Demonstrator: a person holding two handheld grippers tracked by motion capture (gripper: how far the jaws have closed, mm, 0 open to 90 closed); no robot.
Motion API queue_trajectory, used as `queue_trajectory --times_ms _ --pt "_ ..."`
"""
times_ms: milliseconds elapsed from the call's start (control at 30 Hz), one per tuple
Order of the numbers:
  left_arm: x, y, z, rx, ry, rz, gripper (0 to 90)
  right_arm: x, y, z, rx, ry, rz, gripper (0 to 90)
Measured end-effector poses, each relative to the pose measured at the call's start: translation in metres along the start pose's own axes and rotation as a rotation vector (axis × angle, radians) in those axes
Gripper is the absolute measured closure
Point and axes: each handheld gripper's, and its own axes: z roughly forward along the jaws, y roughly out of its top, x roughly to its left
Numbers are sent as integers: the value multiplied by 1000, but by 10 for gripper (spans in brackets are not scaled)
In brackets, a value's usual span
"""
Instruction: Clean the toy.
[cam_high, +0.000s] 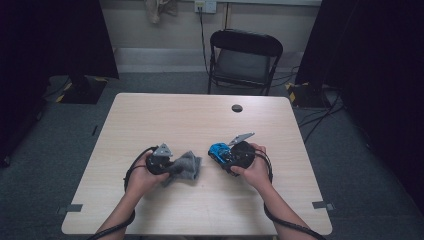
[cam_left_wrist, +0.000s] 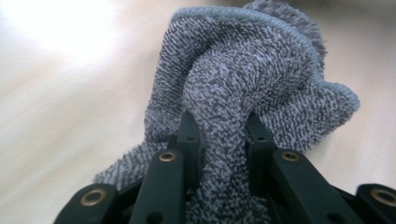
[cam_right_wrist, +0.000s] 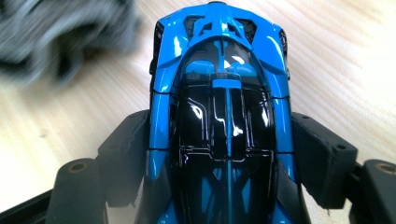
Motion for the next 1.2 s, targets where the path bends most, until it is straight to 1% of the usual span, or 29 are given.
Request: queue_trajectory --times_ms 33,67,100,133,167,200,233,267,333,367,433,467,500,533,567,600,633,667,733,800,833,900,967,1000,1033,1133,1200 --pt "5 3 -3 -33 19 -48 739 2 1 -2 -1 4 -8 265" --pt "10 7 -5 -62 44 -85 739 3 2 -4 -7 8 -19 265" --pt "14 11 -6 -78 80 -113 739 5 4 -6 -10 17 -27 265" --pt "19 15 -7 -91 119 -133 739 8 5 -7 -14 22 -39 265" --pt "23 19 -7 -98 139 -153 738 10 6 -8 -15 24 -48 265" --pt "26 23 -6 -104 143 -182 738 13 7 -9 -18 32 -52 266" --pt "29 26 -4 -109 157 -205 738 15 8 -10 -23 40 -56 265" --pt "31 30 -2 -108 156 -224 738 18 9 -10 -23 47 -66 265" --pt "31 35 4 -121 145 -276 737 23 10 -9 -30 66 -77 265" --pt "30 38 8 -109 145 -286 737 26 11 -9 -34 72 -78 265" --pt "27 42 16 -104 147 -314 736 32 14 -7 -33 82 -100 265" --pt "25 44 21 -94 135 -322 737 35 15 -6 -38 81 -106 266" --pt "23 45 26 -92 114 -331 736 37 17 -5 -35 86 -115 265" --pt "21 46 31 -90 95 -335 736 39 18 -4 -38 94 -113 266" --pt "18 47 35 -84 80 -331 736 41 18 -4 -40 97 -117 265" --pt "15 48 39 -91 57 -329 736 42 20 -3 -38 103 -124 265" --pt "13 48 42 -89 24 -325 736 44 20 -2 -42 99 -123 265" --pt "11 49 45 -68 -5 -316 737 45 21 -2 -38 99 -129 265" --pt "7 49 47 -55 -23 -293 738 45 22 -1 -37 96 -125 265" --pt "7 48 46 -53 -31 -278 742 42 23 0 -26 84 -129 266" --pt "7 48 44 -54 -35 -271 743 41 22 0 -24 82 -121 266" --pt "6 48 41 -58 -46 -245 744 38 20 0 -19 78 -115 268" --pt "6 48 39 -45 -47 -217 744 35 19 0 -17 83 -106 284" --pt "5 48 38 -47 -52 -217 744 35 18 1 -19 78 -99 284" --pt "5 48 37 -47 -53 -214 744 34 17 2 -11 69 -102 285" --pt "4 44 39 -31 -53 -209 744 34 15 5 4 78 -102 286" --pt "5 41 40 -28 -51 -212 743 35 15 8 19 67 -101 285"
